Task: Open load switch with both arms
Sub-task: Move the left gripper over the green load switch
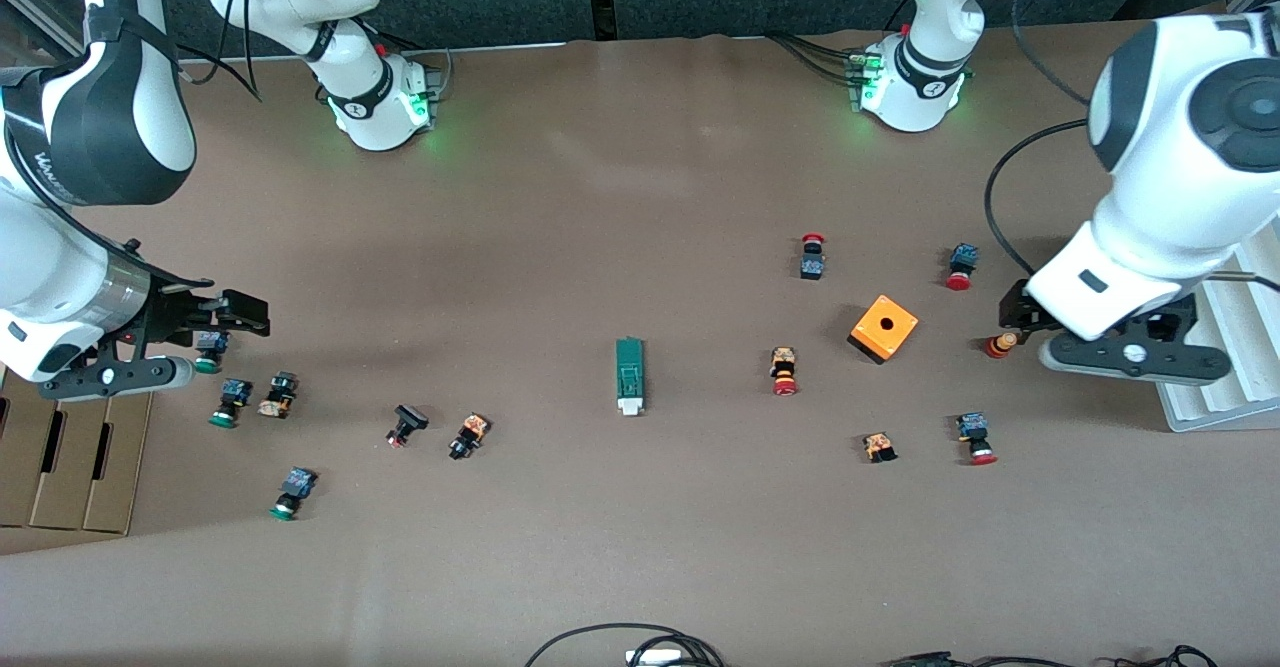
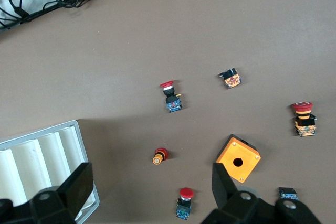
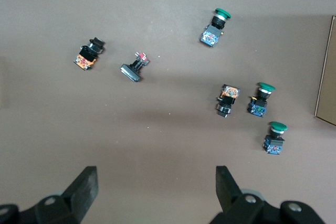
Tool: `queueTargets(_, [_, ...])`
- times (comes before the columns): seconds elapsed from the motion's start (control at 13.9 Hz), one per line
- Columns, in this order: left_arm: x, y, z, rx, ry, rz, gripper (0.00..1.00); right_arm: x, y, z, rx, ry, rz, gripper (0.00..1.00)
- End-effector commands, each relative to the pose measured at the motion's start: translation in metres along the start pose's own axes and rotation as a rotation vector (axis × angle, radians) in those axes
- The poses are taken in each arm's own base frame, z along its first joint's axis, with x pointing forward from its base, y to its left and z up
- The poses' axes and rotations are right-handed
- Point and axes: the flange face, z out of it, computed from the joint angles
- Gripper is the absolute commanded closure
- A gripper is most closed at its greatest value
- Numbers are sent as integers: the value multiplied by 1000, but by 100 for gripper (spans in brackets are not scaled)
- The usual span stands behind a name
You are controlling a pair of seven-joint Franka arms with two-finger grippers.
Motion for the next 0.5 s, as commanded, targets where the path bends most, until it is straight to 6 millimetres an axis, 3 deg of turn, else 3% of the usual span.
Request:
queueTargets(0.0, [-3,-1,-15,-2,17,2,0,1,0,-4,13,-5,1,0])
queueTargets(0.22, [0,31,-19,-94,27,-67,0,1,0,-4,11,-3,-5,0])
queueTargets(0.43, [6,81,-18,-180,73,-124,0,2,0,-6,11,8,-10,0])
